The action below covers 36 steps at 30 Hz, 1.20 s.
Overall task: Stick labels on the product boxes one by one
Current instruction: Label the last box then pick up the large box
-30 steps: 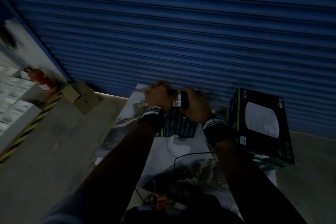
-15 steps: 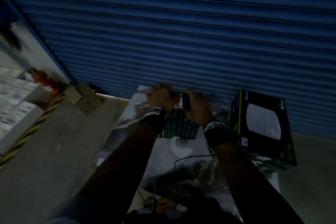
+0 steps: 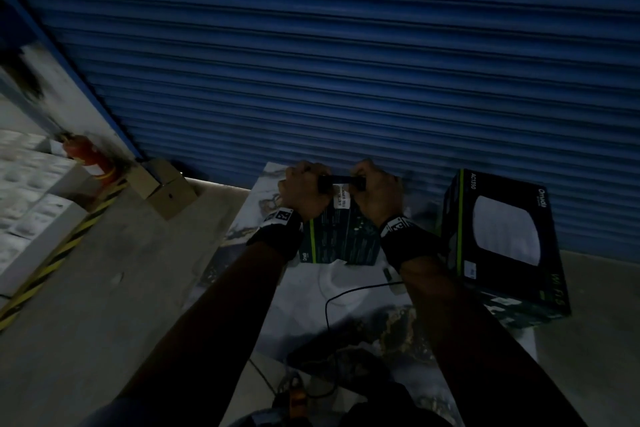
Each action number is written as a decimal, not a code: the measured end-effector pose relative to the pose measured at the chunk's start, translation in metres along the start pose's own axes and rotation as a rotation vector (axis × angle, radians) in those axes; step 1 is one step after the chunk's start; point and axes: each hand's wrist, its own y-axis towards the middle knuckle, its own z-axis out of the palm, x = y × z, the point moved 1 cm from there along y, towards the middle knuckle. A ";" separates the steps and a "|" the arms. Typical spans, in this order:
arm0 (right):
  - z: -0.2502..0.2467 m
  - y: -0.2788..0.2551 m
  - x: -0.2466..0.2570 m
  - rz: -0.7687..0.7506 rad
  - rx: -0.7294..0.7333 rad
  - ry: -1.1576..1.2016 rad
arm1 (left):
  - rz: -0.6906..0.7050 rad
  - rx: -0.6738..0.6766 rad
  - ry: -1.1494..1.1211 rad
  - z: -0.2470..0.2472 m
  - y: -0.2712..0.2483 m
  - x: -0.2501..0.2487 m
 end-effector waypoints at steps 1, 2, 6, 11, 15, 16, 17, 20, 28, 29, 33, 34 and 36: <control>0.000 0.002 0.002 0.008 -0.022 -0.006 | -0.016 -0.019 -0.007 0.001 0.000 -0.002; 0.000 0.004 0.004 0.017 -0.036 -0.012 | -0.035 -0.037 -0.018 0.001 0.001 -0.005; 0.003 0.002 0.006 -0.015 -0.068 -0.002 | -0.053 -0.067 -0.016 0.003 0.000 -0.008; -0.005 -0.012 0.000 -0.104 0.009 0.071 | 0.002 -0.052 -0.015 0.002 -0.014 -0.001; 0.001 -0.011 0.003 -0.075 -0.043 0.085 | 0.000 -0.040 0.001 0.002 -0.014 -0.002; 0.003 -0.011 0.005 -0.066 -0.055 0.081 | -0.005 -0.038 0.010 0.003 -0.012 -0.003; 0.005 -0.010 0.006 -0.069 -0.063 0.081 | -0.016 -0.036 0.017 0.003 -0.010 -0.004; 0.005 -0.006 0.005 -0.091 -0.077 0.073 | -0.037 -0.040 0.064 0.004 -0.006 -0.009; 0.004 -0.013 0.000 -0.156 -0.034 0.053 | 0.034 -0.082 0.126 0.009 -0.020 0.001; 0.004 -0.011 0.003 -0.142 -0.052 0.052 | 0.026 -0.085 0.124 0.009 -0.018 0.000; 0.003 -0.007 0.009 -0.070 -0.088 0.052 | 0.013 -0.093 0.118 0.007 -0.015 -0.011; -0.001 -0.007 0.009 -0.080 -0.075 0.092 | 0.021 -0.077 0.124 0.006 -0.014 -0.012; -0.010 -0.011 0.008 -0.116 -0.004 0.169 | 0.063 -0.033 0.175 0.002 -0.014 -0.013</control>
